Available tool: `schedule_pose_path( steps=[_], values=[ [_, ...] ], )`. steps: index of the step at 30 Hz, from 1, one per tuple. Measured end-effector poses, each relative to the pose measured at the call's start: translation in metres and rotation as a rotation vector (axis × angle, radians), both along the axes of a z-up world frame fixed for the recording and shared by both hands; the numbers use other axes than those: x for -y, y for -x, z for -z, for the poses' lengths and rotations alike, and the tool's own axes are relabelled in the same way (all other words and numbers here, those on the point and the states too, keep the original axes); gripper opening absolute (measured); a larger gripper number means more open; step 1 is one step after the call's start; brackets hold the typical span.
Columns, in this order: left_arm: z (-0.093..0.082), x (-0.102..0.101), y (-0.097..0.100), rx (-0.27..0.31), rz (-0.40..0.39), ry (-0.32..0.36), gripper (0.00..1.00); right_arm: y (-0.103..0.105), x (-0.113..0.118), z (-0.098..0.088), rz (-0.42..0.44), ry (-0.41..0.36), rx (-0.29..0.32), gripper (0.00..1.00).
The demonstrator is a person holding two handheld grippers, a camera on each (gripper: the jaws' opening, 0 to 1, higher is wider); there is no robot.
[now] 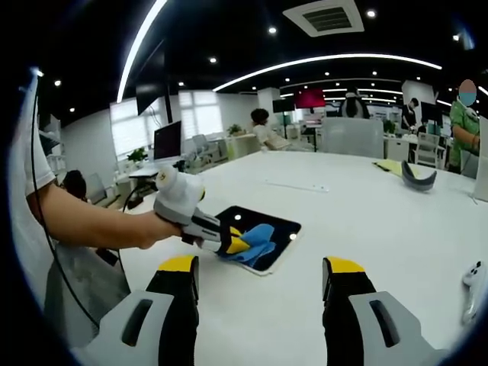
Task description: Wipe the mirror surface with the cleaning cloth until all visible marks leave the cleaned area.
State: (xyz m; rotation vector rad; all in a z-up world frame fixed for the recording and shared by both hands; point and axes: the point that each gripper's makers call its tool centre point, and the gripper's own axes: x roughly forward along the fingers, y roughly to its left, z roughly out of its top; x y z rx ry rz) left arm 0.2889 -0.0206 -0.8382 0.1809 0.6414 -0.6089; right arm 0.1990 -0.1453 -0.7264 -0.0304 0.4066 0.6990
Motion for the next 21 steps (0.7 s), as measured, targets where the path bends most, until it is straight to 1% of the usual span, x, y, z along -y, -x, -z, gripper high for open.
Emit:
schedule_pose_path(
  steps=[11,21],
  values=[
    [0.001,-0.006,0.001,-0.003,-0.006,0.001,0.03,0.001,-0.005,-0.002,-0.008,-0.001,0.002,0.64],
    [0.001,-0.017,0.004,-0.009,-0.012,0.007,0.03,0.003,-0.006,-0.002,-0.005,0.000,0.000,0.64]
  ],
)
